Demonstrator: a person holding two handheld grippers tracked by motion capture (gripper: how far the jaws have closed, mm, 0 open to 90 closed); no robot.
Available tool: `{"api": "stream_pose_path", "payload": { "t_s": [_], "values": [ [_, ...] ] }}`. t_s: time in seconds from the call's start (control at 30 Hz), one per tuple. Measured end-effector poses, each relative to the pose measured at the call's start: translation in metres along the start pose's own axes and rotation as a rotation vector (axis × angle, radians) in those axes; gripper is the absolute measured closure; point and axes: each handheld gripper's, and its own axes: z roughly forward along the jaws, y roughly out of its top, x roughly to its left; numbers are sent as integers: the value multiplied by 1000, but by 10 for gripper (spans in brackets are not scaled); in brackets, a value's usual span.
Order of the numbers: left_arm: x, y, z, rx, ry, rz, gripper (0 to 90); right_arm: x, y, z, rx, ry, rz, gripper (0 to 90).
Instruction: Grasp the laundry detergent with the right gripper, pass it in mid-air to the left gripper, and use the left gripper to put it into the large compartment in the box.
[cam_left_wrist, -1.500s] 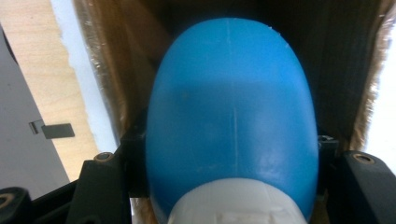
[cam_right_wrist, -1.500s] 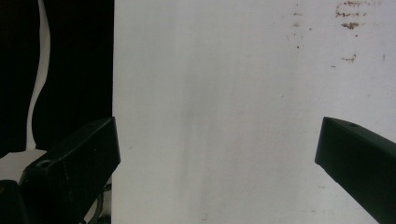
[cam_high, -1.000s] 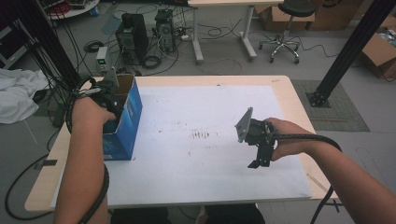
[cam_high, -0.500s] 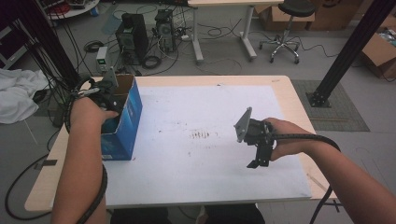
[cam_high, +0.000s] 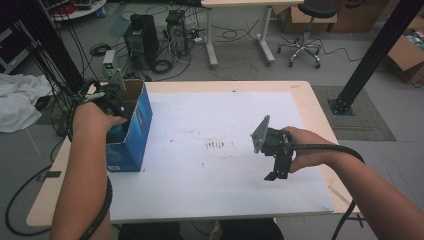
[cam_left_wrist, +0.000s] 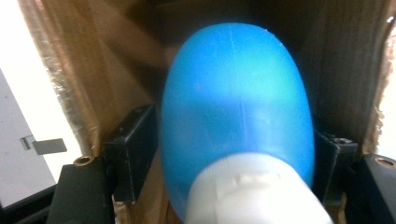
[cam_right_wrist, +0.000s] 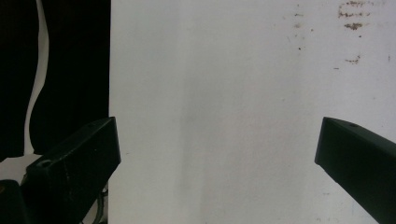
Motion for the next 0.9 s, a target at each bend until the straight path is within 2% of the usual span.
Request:
{"api": "stream_pose_path", "payload": {
  "t_s": [0.23, 0.33, 0.73, 0.9],
  "values": [
    [-2, -1, -8, -10, 8, 8, 285, 0, 0, 1, -1, 2, -3, 0],
    [-2, -2, -14, -19, 9, 5, 247, 1, 0, 0, -2, 0, -4, 0],
    [-5, -6, -39, -44, 21, 16, 200, 2, -1, -1, -4, -5, -6, 0],
    [-6, -8, -45, -41, 8, 14, 135, 3, 0, -3, -5, -7, -10, 0]
  ]
}}
